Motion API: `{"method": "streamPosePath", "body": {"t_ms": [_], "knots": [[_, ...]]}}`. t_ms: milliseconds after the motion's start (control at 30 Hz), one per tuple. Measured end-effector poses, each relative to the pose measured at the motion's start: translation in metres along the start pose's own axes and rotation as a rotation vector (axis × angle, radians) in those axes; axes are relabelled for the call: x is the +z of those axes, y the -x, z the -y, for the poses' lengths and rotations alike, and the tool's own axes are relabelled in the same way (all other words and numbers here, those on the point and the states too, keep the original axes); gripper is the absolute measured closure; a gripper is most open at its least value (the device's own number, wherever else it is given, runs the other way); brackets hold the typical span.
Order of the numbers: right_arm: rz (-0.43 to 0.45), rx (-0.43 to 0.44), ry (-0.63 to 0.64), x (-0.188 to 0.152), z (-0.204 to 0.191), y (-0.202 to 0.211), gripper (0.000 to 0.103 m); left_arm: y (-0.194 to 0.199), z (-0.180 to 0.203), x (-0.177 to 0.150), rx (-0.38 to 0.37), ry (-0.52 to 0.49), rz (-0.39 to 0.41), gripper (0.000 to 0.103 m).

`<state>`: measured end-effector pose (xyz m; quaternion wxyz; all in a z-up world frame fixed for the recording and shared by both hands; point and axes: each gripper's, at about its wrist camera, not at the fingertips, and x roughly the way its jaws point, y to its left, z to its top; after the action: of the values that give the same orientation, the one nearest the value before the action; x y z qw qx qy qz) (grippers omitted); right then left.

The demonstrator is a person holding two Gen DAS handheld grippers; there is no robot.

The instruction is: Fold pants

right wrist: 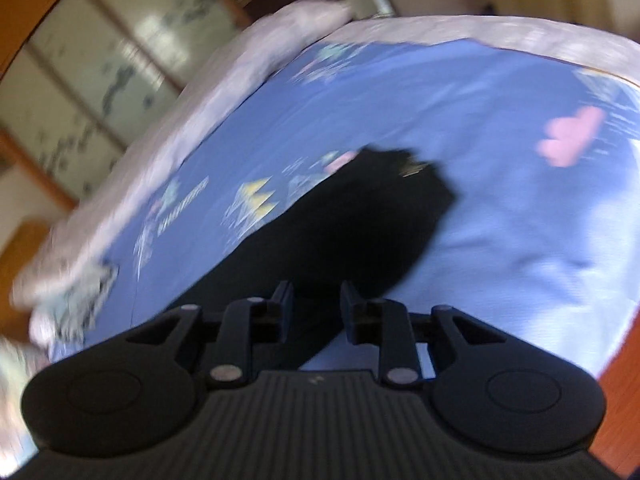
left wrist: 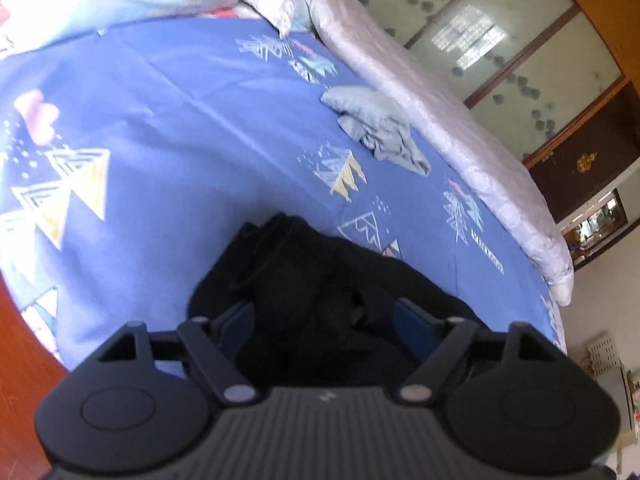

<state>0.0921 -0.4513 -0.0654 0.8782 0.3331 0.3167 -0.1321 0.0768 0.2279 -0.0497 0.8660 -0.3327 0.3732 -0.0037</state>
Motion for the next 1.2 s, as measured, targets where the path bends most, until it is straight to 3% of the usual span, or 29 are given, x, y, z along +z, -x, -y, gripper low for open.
{"method": "streamPosePath", "body": {"t_ms": [33, 100, 133, 167, 233, 333, 433, 600, 667, 767, 867, 933, 967, 1033, 1133, 1200], "knots": [[-0.010, 0.009, 0.028, 0.000, -0.011, -0.008, 0.073, 0.000, 0.001, -0.005, 0.010, -0.007, 0.002, 0.029], [-0.023, 0.033, 0.077, 0.002, -0.024, -0.018, 0.073, -0.007, 0.005, -0.009, 0.052, -0.046, -0.003, 0.055], [-0.031, 0.042, 0.093, 0.000, -0.031, -0.023, 0.073, -0.012, 0.005, -0.012, 0.069, -0.065, -0.023, 0.079], [-0.044, 0.047, 0.104, -0.002, -0.034, -0.026, 0.073, -0.015, 0.002, -0.016, 0.078, -0.065, -0.047, 0.088], [-0.084, 0.029, 0.116, -0.005, -0.038, -0.034, 0.073, -0.016, -0.010, -0.016, 0.087, -0.021, -0.044, 0.090], [-0.120, 0.083, 0.163, -0.023, -0.049, -0.027, 0.073, 0.005, -0.027, -0.009, -0.031, 0.059, 0.028, 0.090], [-0.173, 0.186, 0.237, -0.045, -0.079, -0.020, 0.073, 0.017, -0.022, 0.000, -0.159, 0.035, 0.066, 0.090], [-0.285, 0.405, 0.452, -0.096, -0.171, -0.024, 0.072, 0.036, -0.004, -0.003, -0.327, -0.032, 0.154, 0.090], [-0.323, 0.466, 0.507, -0.116, -0.202, -0.028, 0.072, 0.043, 0.001, -0.009, -0.350, -0.084, 0.204, 0.090], [-0.403, 0.531, 0.521, -0.140, -0.238, -0.048, 0.072, 0.043, -0.019, -0.023, -0.279, -0.083, 0.202, 0.090], [-0.472, 0.525, 0.522, -0.166, -0.270, -0.077, 0.071, 0.018, -0.056, -0.041, -0.114, 0.015, 0.062, 0.088], [-0.545, 0.510, 0.521, -0.185, -0.283, -0.096, 0.071, 0.009, -0.078, -0.053, -0.086, 0.118, -0.013, 0.084], [-0.604, 0.489, 0.520, -0.196, -0.282, -0.101, 0.071, 0.010, -0.085, -0.056, -0.094, 0.156, -0.021, 0.077], [-0.736, 0.445, 0.516, -0.218, -0.278, -0.107, 0.071, 0.020, -0.088, -0.056, -0.090, 0.172, 0.001, 0.070], [-0.694, 0.466, 0.569, -0.220, -0.272, -0.089, 0.071, 0.041, -0.085, -0.045, -0.043, 0.153, 0.080, 0.070], [-0.713, 0.472, 0.506, -0.209, -0.263, -0.087, 0.071, 0.053, -0.089, -0.038, -0.061, 0.191, 0.100, 0.071]]}}
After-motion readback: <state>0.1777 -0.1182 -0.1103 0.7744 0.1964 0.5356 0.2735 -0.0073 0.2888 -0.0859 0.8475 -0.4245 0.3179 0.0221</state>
